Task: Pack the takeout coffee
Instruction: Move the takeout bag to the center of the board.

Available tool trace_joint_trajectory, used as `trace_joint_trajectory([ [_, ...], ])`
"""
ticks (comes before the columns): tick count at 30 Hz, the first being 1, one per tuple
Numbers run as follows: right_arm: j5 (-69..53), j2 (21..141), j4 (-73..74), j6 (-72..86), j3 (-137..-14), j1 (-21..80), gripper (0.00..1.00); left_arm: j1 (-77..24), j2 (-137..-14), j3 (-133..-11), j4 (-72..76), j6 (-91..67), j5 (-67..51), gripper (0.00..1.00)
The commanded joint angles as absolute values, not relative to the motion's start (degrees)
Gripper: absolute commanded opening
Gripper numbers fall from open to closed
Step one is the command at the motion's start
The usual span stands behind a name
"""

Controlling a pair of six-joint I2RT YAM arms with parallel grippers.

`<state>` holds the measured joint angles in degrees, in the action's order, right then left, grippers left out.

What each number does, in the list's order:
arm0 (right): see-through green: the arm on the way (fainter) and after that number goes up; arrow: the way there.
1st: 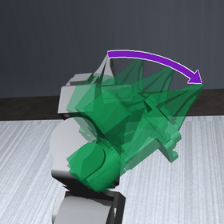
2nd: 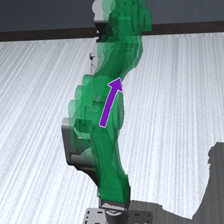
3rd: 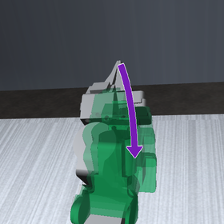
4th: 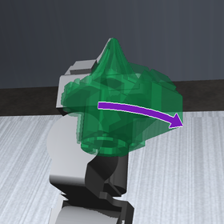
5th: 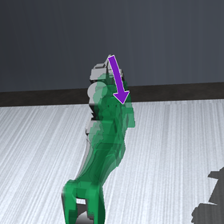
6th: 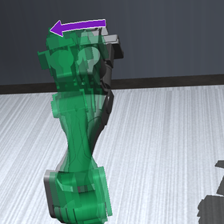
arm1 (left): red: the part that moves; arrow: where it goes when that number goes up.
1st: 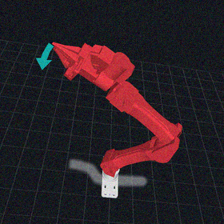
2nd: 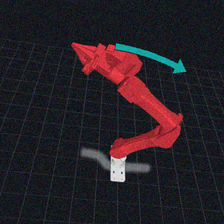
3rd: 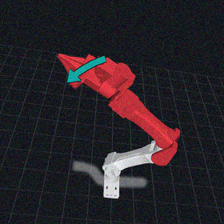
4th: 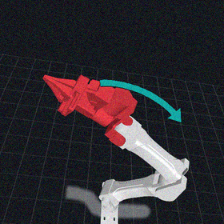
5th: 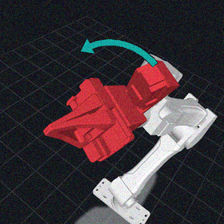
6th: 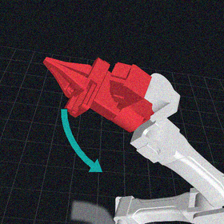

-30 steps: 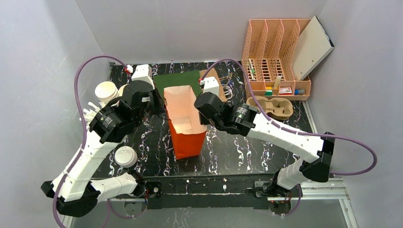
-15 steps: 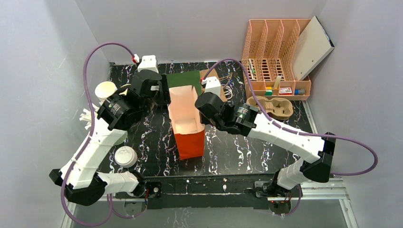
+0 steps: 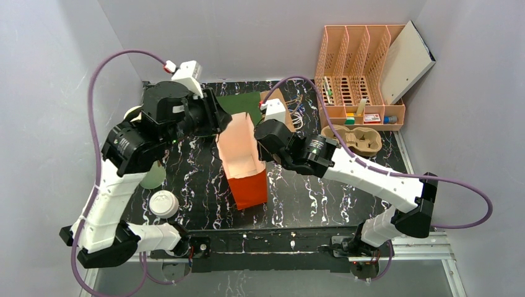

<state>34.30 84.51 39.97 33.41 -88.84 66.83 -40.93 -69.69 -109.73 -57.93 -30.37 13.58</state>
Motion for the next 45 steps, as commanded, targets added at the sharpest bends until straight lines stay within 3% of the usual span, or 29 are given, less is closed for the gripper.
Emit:
trace_joint_trajectory([
  [1, 35.05, 81.40, 36.48, 32.74, -89.77, 66.99, 0.38, -40.73, -69.93, -104.57, -54.31, -35.46, 2.53, 0.31],
  [5, 34.98, 81.11, 35.78, 32.78, -89.06, 67.02, 0.37, -40.70, -67.54, -97.85, -52.99, -37.93, 3.92, 0.22],
  [13, 34.57, 81.28, 34.80, 32.63, -88.47, 67.04, 0.37, -40.83, -62.80, -85.10, -51.02, -41.50, 3.96, 0.19],
  [24, 33.28, 83.56, 37.09, 32.68, -89.56, 67.04, 0.38, -40.86, -62.25, -82.94, -57.36, -38.67, 18.91, 0.35],
  [39, 30.51, 84.24, 37.35, 32.37, -88.74, 66.98, 0.37, -40.90, -63.63, -78.56, -57.16, -37.02, 24.63, 0.43],
  [41, 30.09, 84.00, 37.28, 32.18, -88.75, 67.00, 0.38, -40.83, -63.63, -77.52, -55.95, -36.76, 24.23, 0.42],
  [45, 28.88, 82.35, 37.05, 31.11, -89.41, 66.96, 0.43, -40.87, -63.68, -76.19, -53.41, -36.37, 23.90, 0.27],
])
